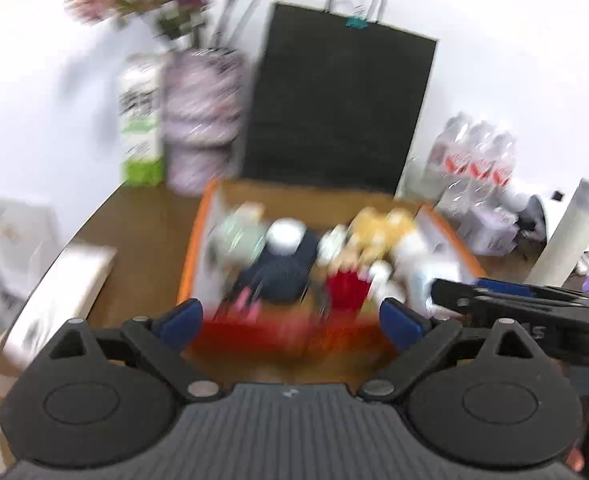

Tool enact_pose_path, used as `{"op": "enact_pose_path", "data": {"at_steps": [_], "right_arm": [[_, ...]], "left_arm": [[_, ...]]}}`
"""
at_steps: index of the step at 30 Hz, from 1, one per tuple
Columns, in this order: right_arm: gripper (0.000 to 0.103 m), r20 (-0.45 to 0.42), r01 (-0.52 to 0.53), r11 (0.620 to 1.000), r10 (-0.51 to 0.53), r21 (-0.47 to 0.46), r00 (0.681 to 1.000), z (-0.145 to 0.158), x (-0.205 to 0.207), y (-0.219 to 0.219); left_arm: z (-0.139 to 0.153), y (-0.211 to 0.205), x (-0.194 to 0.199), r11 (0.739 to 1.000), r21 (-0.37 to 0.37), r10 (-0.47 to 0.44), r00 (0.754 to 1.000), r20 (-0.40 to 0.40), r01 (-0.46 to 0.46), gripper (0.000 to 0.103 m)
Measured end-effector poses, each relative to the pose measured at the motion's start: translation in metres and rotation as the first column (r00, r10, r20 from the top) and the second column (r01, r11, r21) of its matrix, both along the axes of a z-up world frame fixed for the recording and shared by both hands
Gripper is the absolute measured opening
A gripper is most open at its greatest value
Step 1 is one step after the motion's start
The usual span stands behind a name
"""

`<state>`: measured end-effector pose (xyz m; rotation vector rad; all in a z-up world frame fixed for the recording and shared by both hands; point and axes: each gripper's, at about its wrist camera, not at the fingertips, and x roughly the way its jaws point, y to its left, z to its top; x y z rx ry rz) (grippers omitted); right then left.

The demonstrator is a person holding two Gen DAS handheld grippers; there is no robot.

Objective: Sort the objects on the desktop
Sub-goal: 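Move both open tools back over the short black cable and purple pouch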

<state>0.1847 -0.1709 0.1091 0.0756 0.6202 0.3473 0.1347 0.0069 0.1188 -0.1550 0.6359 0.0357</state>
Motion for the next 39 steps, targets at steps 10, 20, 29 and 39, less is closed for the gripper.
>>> {"op": "enact_pose_path", "data": {"at_steps": [10, 20, 29, 39], "right_arm": [[0.069, -0.003, -0.023, 1.000, 0.023, -0.021, 1.000, -0.058, -0.144, -0.023], [0.081, 0.024, -0.016, 0.999, 0.017, -0.028, 1.000, -0.086, -0.213, -0.035], [0.081, 0.016, -0.017, 1.000, 0.017, 0.002, 1.000, -0.088, -0.213, -0.037], [0.079, 0.026, -0.007, 1.000, 0.008, -0.022, 1.000, -0.079, -0.192, -0.040]], "left_arm": [[-0.066, -0.013, -0.123, 0.997, 0.060, -0.059, 0.998, 0.018, 0.057, 0.102], [-0.097, -0.024, -0.163, 0.989, 0.085, -0.118, 0.993, -0.024, 0.119, 0.103], [-0.100, -0.024, -0.162, 0.990, 0.092, -0.109, 0.994, -0.024, 0.111, 0.103], [-0.091, -0.012, -0.142, 0.996, 0.008, -0.089, 0.996, -0.023, 0.089, 0.102]]}}
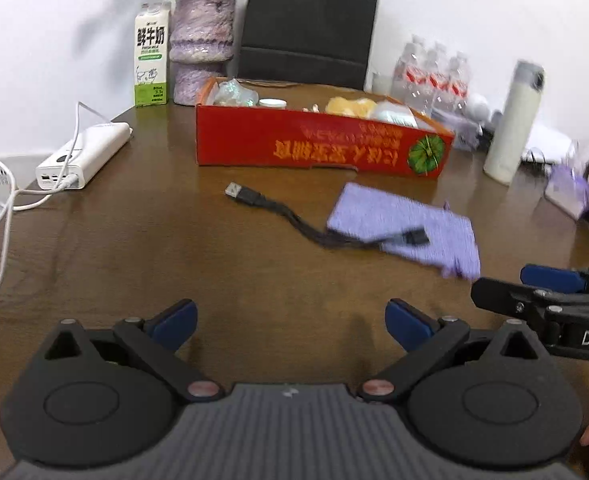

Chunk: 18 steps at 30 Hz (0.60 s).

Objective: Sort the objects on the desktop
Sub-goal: 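Grasp the short black cable with the left tool while the right tool grasps the purple pouch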

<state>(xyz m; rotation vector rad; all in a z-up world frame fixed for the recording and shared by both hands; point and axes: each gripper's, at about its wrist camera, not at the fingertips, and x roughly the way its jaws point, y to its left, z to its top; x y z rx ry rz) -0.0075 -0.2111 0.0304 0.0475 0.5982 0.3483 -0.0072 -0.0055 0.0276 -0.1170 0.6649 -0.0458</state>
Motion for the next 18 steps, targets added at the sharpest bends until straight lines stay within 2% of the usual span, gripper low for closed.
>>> {"op": "enact_pose_path", "data": {"at_steps": [3, 5, 7, 9, 11, 13, 14, 16, 17, 18], "right_arm": [[0.079, 0.008, 0.026, 1.000, -0.026, -0.014, 1.000, 0.005, 0.026, -0.002], [0.076, -0.007, 0.043, 0.999, -0.043, -0.006, 0.999, 0.005, 0.050, -0.003], [0.073, -0.042, 0.025, 1.000, -0.025, 0.002, 0.999, 0.004, 0.071, -0.002], [0.071, -0.062, 0.002, 1.000, -0.003, -0.019, 0.998, 0.000, 0.091, 0.003], [0.071, -0.076, -0.012, 0.999, 0.009, -0.041, 0.997, -0.005, 0.111, 0.009], [0.068, -0.094, -0.020, 0.998, 0.014, -0.063, 0.995, -0.010, 0.125, 0.014], [0.066, -0.114, -0.027, 0.996, 0.017, -0.089, 0.993, -0.013, 0.131, 0.018], [0.063, -0.110, -0.052, 0.993, 0.041, -0.103, 0.993, -0.012, 0.131, 0.022], [0.062, -0.119, -0.055, 0.993, 0.043, -0.100, 0.992, -0.012, 0.131, 0.021], [0.056, -0.133, -0.054, 0.995, 0.043, -0.083, 0.990, -0.011, 0.130, 0.018]], "left_arm": [[0.008, 0.008, 0.031, 0.997, -0.081, 0.012, 1.000, -0.005, -0.013, 0.099], [0.009, 0.010, 0.056, 0.993, -0.114, 0.019, 1.000, -0.017, -0.021, 0.092], [0.008, 0.010, 0.079, 0.992, -0.126, 0.019, 0.998, -0.054, -0.025, 0.079], [0.004, 0.011, 0.101, 0.988, -0.151, 0.018, 0.996, -0.087, -0.031, 0.078], [-0.001, 0.010, 0.117, 0.989, -0.136, 0.053, 0.996, -0.068, -0.062, 0.082], [-0.004, 0.003, 0.129, 0.994, -0.057, 0.087, 0.995, -0.054, -0.090, 0.078], [-0.004, -0.001, 0.133, 0.996, -0.020, 0.086, 0.995, -0.050, -0.087, 0.070], [-0.005, -0.007, 0.136, 0.996, 0.039, 0.080, 0.996, -0.034, -0.079, 0.025], [-0.005, -0.009, 0.138, 0.997, 0.055, 0.064, 0.998, -0.029, -0.063, 0.020], [-0.006, -0.009, 0.138, 0.997, 0.048, 0.057, 0.998, -0.028, -0.056, 0.013]]}}
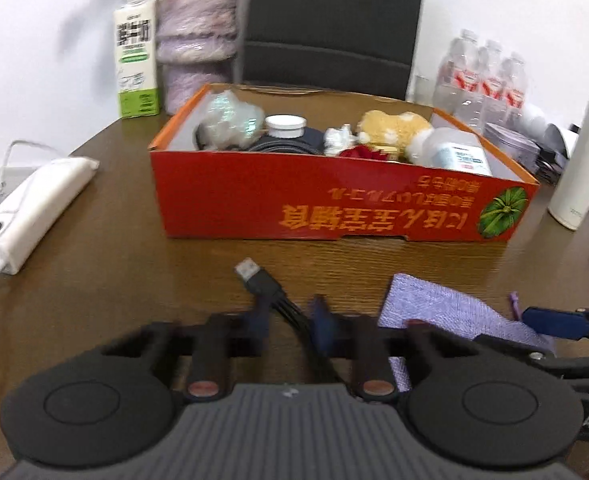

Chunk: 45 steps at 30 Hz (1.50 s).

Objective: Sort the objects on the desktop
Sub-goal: 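Grasp the short black cable with the left tool while the right tool grasps the purple pouch, then carry the black cable and purple pouch into the cardboard box and open both tools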

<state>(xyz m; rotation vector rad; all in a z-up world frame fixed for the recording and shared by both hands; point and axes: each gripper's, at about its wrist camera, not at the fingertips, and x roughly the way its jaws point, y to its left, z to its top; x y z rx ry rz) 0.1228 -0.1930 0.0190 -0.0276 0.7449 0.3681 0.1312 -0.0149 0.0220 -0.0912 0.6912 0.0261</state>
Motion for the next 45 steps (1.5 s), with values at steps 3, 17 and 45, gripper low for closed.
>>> {"op": "enact_pose_path", "data": {"at_steps": [3, 17, 45], "right_arm": [[0.015, -0.045, 0.000, 0.998, 0.003, 0.057, 0.999, 0.005, -0.009, -0.009], [0.008, 0.154, 0.091, 0.991, -0.106, 0.099, 0.982, 0.052, -0.100, -0.044], [0.008, 0.326, -0.006, 0.979, -0.063, 0.206, 0.943, 0.132, -0.069, -0.025]], "left_arm": [[0.001, -0.001, -0.004, 1.000, -0.008, -0.020, 1.000, -0.002, 0.020, 0.006], [0.076, -0.010, -0.123, 0.991, -0.033, -0.119, 0.969, 0.216, 0.129, 0.006], [0.150, 0.014, -0.086, 0.977, -0.106, -0.143, 0.933, 0.329, 0.187, 0.005]]}}
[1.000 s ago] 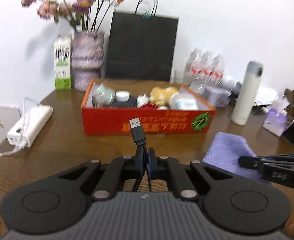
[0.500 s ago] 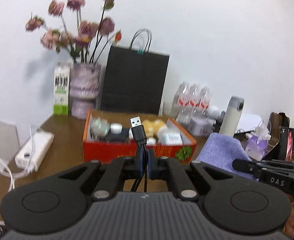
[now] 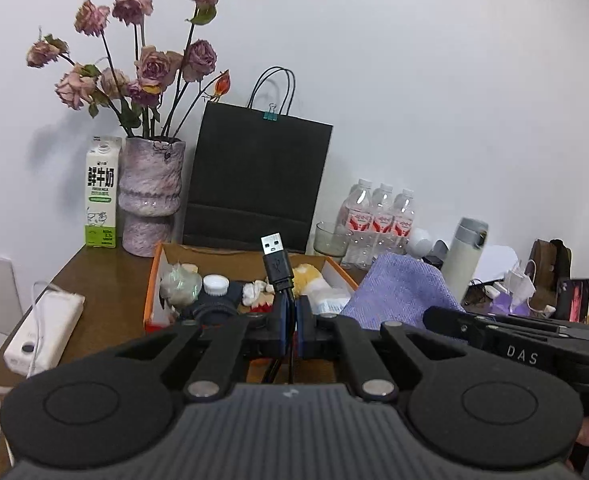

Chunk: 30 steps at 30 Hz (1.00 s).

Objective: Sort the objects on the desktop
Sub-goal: 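Carry the black cable and purple pouch into the cardboard box and open both tools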

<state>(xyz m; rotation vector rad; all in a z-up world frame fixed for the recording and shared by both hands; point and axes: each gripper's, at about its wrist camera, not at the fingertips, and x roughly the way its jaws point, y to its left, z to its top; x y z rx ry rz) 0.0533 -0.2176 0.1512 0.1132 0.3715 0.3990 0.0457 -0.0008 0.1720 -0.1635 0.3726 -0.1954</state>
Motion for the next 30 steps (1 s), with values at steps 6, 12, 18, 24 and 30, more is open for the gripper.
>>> {"op": "enact_pose_path", "data": {"at_steps": [6, 12, 18, 24, 30], "right_arm": [[0.008, -0.045, 0.050, 0.998, -0.048, 0.037, 0.998, 0.026, 0.097, 0.001], [0.008, -0.269, 0.063, 0.996, -0.045, 0.059, 0.962, 0.000, 0.220, 0.016], [0.008, -0.408, 0.085, 0.994, -0.108, -0.075, 0.907, -0.057, 0.274, 0.052], [0.034, -0.466, 0.002, 0.992, -0.062, -0.128, 0.882, -0.079, 0.268, 0.061], [0.054, -0.308, 0.082, 0.990, -0.113, -0.111, 0.945, -0.036, 0.218, 0.038]], "left_arm": [[0.034, 0.025, 0.105, 0.999, -0.005, -0.036, 0.995, -0.092, 0.036, 0.006], [0.009, 0.023, 0.229, 0.998, 0.016, -0.052, 0.966, -0.254, 0.058, 0.005], [-0.054, 0.015, 0.320, 0.996, 0.069, -0.017, 0.915, -0.403, 0.050, 0.006], [-0.077, 0.014, 0.308, 0.996, 0.082, 0.005, 0.914, -0.406, 0.030, 0.073], [-0.036, 0.011, 0.213, 0.986, 0.106, 0.154, 0.953, -0.261, -0.130, 0.102]]}}
